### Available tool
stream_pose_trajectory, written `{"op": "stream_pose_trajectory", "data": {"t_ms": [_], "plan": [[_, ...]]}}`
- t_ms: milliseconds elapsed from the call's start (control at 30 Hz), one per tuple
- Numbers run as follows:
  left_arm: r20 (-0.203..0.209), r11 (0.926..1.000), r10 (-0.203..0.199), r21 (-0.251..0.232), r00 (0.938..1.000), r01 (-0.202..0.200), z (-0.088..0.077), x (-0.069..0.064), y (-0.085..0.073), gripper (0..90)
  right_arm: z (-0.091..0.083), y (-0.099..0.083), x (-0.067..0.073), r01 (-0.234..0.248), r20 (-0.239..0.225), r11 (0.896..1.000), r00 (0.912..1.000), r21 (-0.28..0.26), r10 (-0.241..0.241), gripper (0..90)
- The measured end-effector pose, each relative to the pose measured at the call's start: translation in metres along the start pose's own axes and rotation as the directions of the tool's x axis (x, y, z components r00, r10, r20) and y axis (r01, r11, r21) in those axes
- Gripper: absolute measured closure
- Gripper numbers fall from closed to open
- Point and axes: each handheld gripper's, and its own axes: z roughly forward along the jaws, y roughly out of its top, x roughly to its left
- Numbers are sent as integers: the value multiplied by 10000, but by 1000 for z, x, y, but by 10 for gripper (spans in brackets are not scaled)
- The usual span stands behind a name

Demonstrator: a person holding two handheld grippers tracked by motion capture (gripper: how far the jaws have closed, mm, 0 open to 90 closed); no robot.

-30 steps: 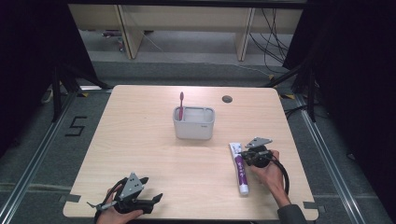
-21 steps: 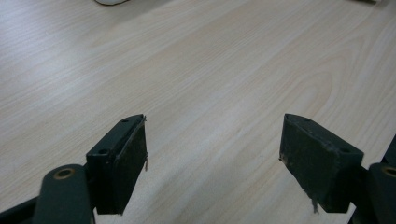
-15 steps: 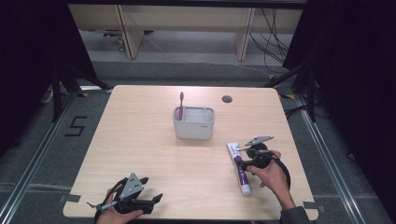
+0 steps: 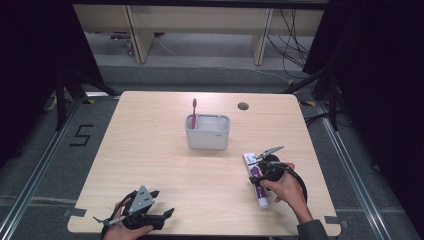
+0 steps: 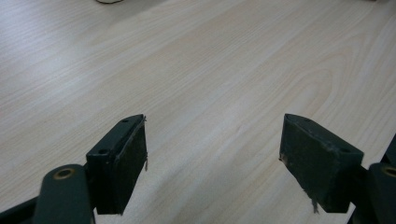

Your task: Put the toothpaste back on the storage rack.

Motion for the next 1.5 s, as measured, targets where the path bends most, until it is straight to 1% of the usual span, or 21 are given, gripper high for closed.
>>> {"op": "stream_pose_trajectory", "data": {"t_ms": [33, 200, 233, 300, 400, 567, 600, 700, 800, 833, 867, 900, 933, 1000, 1067, 1267, 1300, 1333, 1400, 1433, 1500], "plan": [[96, 9999, 21, 102, 10000, -22, -1, 0, 0, 226, 1, 0, -1, 199, 47, 9998, 9998, -66, -199, 442], [9, 10000, 43, 57, 10000, -43, -1, 1, 0, 226, 4, 2, -1, 129, 3, 9997, 9999, 195, -129, 460], [54, 9999, -104, -85, 9999, 104, 0, -1, 0, 226, 7, 4, -1, 74, 218, 9994, 9997, 348, -82, 496], [57, 9999, -109, -110, 9999, 110, 0, -1, 0, 226, 7, 6, -2, 270, -115, 9989, 9996, 373, -266, 527], [43, 10000, -3, -13, 10000, 3, -1, 0, 0, 226, 7, 7, 1, 151, 0, 9977, 9999, 661, -151, 560], [94, 10000, -26, -41, 10000, 27, 0, 0, -1, 226, 10, 10, 0, 621, 29, 9954, 9980, 736, -625, 589], [100, 9997, -151, -191, 9998, 153, 1, -2, -1, 226, 9, 10, 2, 426, 105, 9945, 9990, 956, -438, 594], [101, 10000, -13, 5, 9999, 13, 0, 0, -1, 226, 9, 12, 1, 914, 78, 9908, 9957, 995, -926, 620], [81, 9999, -111, -32, 9999, 111, 1, -1, -1, 226, 8, 14, 5, 808, 168, 9865, 9963, 1425, -840, 639], [78, 10000, 18, -12, 10000, -18, 0, 0, 0, 226, 9, 14, 4, 1108, 104, 9836, 9935, 1420, -1134, 643], [89, 9999, 6, 107, 10000, -7, 0, 0, 0, 226, 9, 15, 4, 1130, 33, 9822, 9934, 1499, -1147, 646], [73, 9997, -200, -162, 9998, 202, 2, -2, -1, 226, 8, 15, 6, 876, 147, 9826, 9957, 1640, -913, 648], [47, 10000, 4, 92, 10000, -5, 0, -1, -1, 226, 9, 16, 6, 1096, 53, 9800, 9937, 1663, -1121, 650], [95, 9999, -143, -24, 9999, 143, 1, -2, -1, 226, 10, 18, 5, 1455, 126, 9768, 9887, 1571, -1493, 652], [48, 9996, -198, -179, 9998, 198, 2, -2, -1, 226, 10, 19, 5, 1455, 160, 9753, 9885, 1660, -1502, 655], [40, 10000, -44, 46, 10000, 44, 0, -1, -1, 226, 10, 20, 3, 1581, -31, 9729, 9871, 1690, -1599, 671], [46, 10000, 1, 72, 10000, -2, 0, -1, -1, 226, 9, 19, 4, 1367, -57, 9742, 9904, 1795, -1380, 676], [61, 9999, -155, -65, 9999, 155, 1, -2, -1, 226, 9, 19, 3, 1567, -33, 9733, 9874, 1676, -1584, 682], [129, 10000, 0, 76, 9999, -1, 0, 0, 0, 226, 8, 19, 3, 1604, -93, 9720, 9869, 1719, -1612, 687], [24, 9998, -191, -93, 9998, 191, 1, -2, -1, 226, 6, 19, 6, 1289, -143, 9737, 9916, 1881, -1286, 698], [47, 10000, 9, 75, 10000, -9, 0, 0, -1, 226, 7, 19, 3, 1872, -11, 9693, 9819, 1593, -1895, 703]]}}
